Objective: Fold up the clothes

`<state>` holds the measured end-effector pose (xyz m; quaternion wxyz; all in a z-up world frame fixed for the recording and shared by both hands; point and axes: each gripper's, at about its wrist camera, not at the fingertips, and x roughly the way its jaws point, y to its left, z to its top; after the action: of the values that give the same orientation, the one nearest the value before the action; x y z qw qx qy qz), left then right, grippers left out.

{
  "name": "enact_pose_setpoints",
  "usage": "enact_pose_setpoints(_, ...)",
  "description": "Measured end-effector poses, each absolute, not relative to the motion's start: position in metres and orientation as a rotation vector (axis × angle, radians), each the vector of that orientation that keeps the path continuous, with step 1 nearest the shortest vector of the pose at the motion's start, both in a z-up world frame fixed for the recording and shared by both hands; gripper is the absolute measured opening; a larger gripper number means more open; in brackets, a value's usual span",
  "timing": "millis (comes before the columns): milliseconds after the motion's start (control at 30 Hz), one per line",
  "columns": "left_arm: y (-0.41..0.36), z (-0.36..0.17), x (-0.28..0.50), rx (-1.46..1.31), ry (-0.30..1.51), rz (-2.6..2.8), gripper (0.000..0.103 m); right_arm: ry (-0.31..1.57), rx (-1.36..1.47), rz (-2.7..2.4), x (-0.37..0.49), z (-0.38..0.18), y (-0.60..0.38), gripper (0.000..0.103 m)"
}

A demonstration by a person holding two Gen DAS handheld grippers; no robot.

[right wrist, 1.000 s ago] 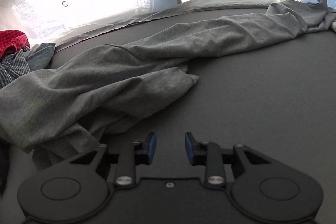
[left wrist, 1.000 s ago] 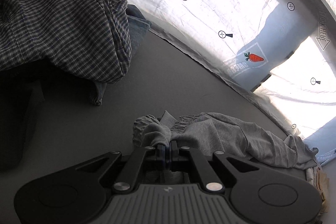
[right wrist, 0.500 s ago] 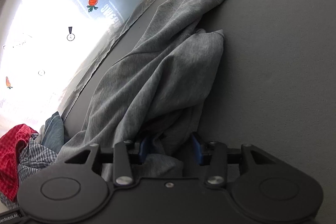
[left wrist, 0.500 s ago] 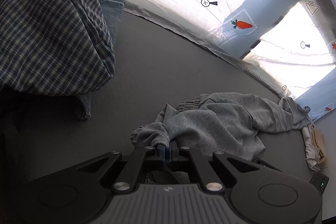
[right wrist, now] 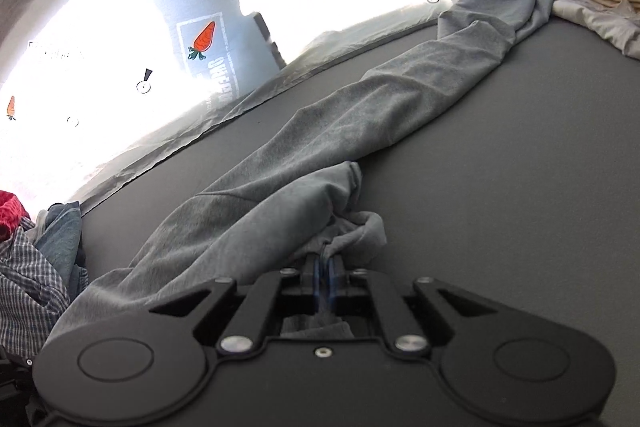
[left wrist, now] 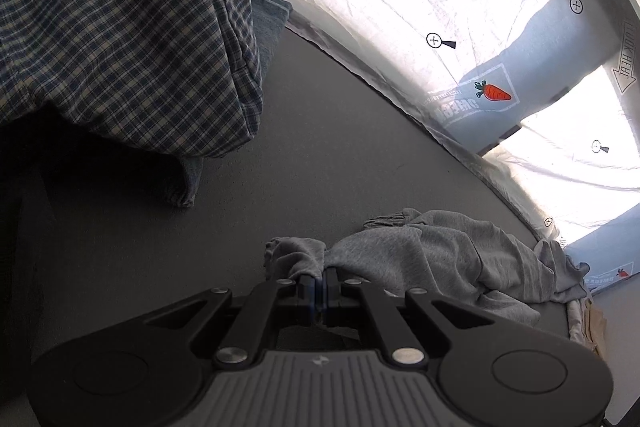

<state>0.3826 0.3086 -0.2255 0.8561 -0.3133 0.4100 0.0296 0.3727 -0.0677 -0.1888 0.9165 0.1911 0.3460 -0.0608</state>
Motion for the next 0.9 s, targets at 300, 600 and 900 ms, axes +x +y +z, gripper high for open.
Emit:
enact_pose_setpoints(300,0.225,-0.218,0.36,-0.673,0.849,0.014,0.002,0.478,-0.006,-0.247,0.336,-0.116,-0.157,0.003)
enact_pose_setpoints(600,0.209,-0.243,0.328,-0.815,0.94,0.142,0.005,0.68,0.046,-0.264,0.353,-0.145,-0.221,0.033)
enact_pose_setpoints(900,0.208,-0.273,0.3,-1.174,0.924,0.126,0.04,0.928,0.467,-0.234,0.329,-0.214,-0.275,0.047)
